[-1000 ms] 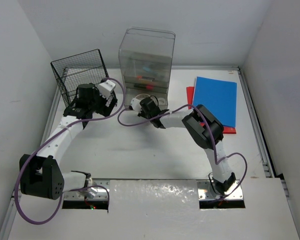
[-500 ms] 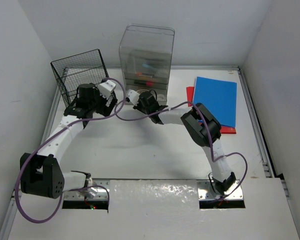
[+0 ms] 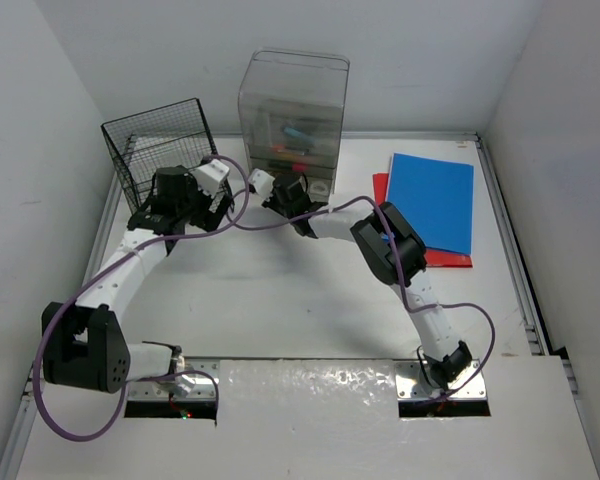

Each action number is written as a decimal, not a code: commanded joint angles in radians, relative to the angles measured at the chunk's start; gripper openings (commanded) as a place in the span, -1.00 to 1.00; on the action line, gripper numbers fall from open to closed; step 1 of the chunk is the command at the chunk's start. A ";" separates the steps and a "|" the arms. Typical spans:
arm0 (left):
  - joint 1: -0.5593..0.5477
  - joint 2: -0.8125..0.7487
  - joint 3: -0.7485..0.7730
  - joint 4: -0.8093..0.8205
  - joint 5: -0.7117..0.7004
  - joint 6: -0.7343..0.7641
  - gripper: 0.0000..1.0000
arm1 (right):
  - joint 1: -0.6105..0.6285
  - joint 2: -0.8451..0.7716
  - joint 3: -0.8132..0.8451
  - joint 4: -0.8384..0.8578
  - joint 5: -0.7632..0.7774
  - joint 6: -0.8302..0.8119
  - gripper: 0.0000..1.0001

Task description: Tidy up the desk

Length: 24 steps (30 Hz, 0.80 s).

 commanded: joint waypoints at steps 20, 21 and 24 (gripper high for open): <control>0.029 0.028 0.004 0.037 0.022 0.007 0.82 | -0.044 -0.111 -0.085 0.145 0.070 0.000 -0.98; 0.029 0.029 0.004 0.037 0.026 0.007 0.82 | -0.038 -0.201 -0.122 0.136 0.057 0.016 -0.94; 0.029 0.029 0.005 0.033 0.035 0.009 0.82 | -0.046 -0.409 -0.283 0.062 -0.005 0.134 -0.64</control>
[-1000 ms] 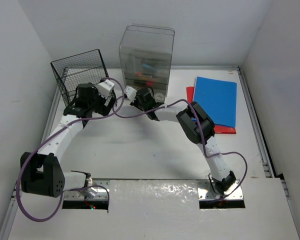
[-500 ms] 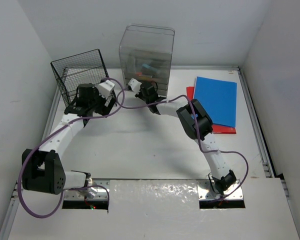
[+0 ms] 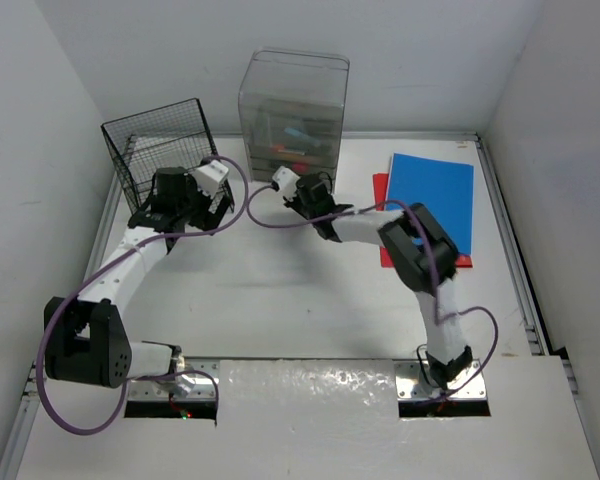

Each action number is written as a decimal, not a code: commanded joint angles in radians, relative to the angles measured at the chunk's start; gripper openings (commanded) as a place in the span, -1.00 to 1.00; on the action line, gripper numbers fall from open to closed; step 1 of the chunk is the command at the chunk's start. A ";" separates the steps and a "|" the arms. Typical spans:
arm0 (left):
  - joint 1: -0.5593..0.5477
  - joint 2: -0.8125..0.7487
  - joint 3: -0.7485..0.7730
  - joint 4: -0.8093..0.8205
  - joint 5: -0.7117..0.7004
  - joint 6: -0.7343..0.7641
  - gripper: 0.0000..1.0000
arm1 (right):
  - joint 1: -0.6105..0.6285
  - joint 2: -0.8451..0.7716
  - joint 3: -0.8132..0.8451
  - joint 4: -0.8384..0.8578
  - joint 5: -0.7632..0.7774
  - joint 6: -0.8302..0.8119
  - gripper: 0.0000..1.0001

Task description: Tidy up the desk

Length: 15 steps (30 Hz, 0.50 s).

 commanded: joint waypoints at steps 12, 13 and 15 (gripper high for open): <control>0.016 -0.007 0.021 -0.015 0.112 0.002 0.82 | -0.658 -0.609 -0.234 -0.538 -0.348 0.661 0.65; 0.014 -0.009 0.022 -0.018 0.115 0.002 0.82 | -0.729 -0.604 -0.260 -0.529 -0.426 0.762 0.63; 0.014 -0.007 0.025 -0.024 0.135 0.004 0.82 | -0.878 -0.607 -0.370 -0.387 -0.581 0.909 0.60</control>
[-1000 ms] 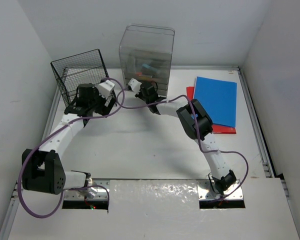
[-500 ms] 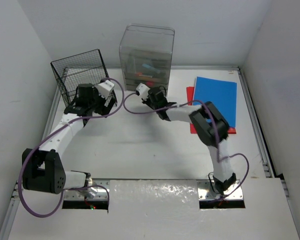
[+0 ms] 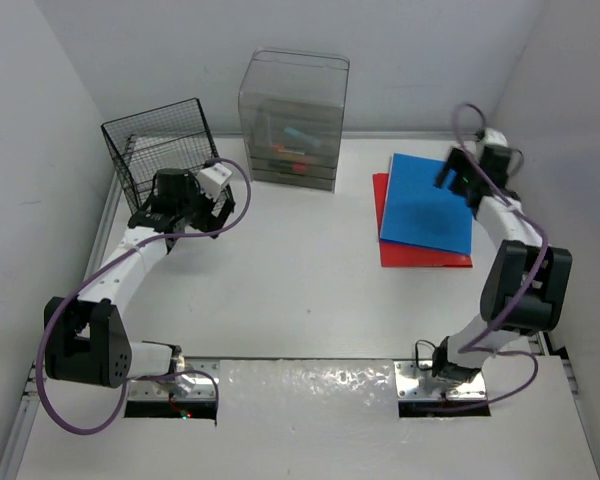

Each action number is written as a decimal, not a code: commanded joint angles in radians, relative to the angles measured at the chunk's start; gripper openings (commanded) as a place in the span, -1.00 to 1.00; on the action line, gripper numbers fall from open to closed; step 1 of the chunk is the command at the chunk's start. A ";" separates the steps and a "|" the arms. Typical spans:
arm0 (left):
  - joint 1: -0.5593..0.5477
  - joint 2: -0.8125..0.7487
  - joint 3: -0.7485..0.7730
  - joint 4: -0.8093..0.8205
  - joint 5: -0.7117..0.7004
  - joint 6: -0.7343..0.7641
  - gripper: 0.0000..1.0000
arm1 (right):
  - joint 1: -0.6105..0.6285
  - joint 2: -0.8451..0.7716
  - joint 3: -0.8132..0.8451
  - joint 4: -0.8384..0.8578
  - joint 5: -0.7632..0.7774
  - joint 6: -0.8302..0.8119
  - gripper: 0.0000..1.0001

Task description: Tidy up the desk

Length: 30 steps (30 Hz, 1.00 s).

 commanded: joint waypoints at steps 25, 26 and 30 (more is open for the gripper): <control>0.014 0.004 0.027 -0.010 0.090 0.015 0.82 | 0.430 -0.130 -0.572 0.362 0.318 -0.800 0.24; 0.014 0.004 0.027 -0.012 0.090 0.015 0.82 | 0.433 -0.149 -0.621 0.407 0.327 -0.832 0.23; 0.014 0.004 0.028 -0.016 0.093 0.017 0.82 | 0.441 -0.170 -0.672 0.502 0.322 -0.856 0.16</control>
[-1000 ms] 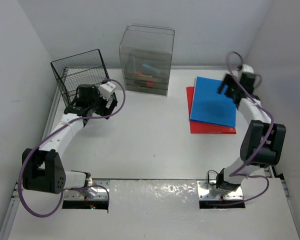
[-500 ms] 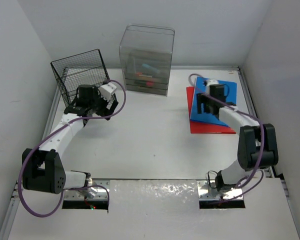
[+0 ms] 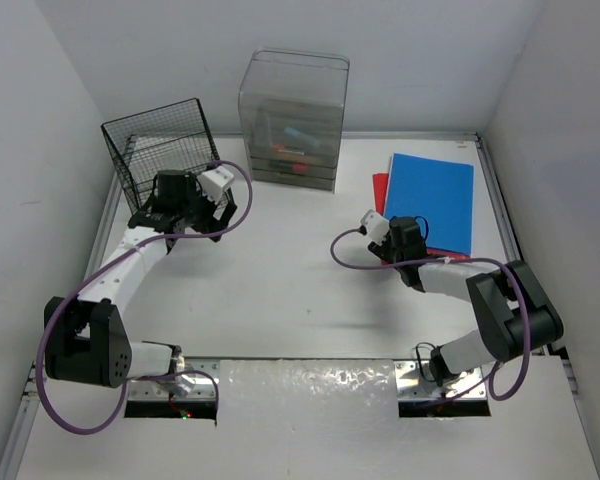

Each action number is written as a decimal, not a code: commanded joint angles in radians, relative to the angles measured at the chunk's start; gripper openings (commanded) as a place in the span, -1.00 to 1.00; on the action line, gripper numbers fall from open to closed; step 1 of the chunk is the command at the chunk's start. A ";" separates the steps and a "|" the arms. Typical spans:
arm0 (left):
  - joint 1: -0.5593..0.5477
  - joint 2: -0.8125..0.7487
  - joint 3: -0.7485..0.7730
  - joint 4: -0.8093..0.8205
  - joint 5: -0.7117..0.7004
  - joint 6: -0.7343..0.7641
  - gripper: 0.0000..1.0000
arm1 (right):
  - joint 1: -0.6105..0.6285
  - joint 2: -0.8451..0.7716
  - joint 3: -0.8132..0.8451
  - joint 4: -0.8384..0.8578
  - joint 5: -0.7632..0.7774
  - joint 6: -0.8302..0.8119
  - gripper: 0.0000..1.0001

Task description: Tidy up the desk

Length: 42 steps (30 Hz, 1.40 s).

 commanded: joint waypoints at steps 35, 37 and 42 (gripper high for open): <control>0.014 -0.017 0.039 -0.018 0.036 0.035 0.82 | 0.187 0.374 -0.069 0.743 0.347 -0.595 -0.08; 0.014 -0.020 0.042 -0.019 0.034 0.035 0.82 | 0.183 0.409 -0.056 0.789 0.364 -0.637 -0.09; 0.014 -0.025 0.042 -0.018 0.036 0.035 0.82 | 0.172 0.495 -0.025 0.878 0.392 -0.669 -0.26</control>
